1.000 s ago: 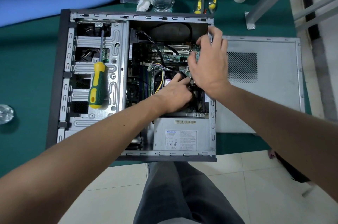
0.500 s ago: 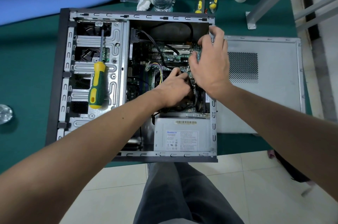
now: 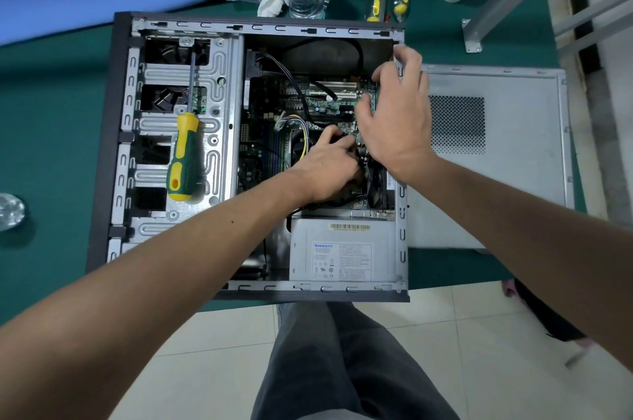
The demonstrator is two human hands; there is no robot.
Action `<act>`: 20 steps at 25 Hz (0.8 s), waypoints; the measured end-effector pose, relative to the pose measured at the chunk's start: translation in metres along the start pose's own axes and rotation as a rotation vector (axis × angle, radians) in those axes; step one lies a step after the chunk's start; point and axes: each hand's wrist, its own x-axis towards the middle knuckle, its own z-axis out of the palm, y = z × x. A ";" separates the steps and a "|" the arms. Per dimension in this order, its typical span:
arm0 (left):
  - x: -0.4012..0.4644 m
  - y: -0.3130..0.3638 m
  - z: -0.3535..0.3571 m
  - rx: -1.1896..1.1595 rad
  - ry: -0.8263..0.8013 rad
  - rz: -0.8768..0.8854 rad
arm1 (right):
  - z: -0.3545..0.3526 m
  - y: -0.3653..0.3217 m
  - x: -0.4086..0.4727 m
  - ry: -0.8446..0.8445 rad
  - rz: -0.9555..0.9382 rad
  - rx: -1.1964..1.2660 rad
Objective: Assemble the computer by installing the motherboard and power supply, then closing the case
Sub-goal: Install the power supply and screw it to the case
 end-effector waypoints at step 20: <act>0.007 0.006 0.012 -0.032 0.097 -0.039 | -0.001 -0.001 -0.001 -0.012 0.005 -0.006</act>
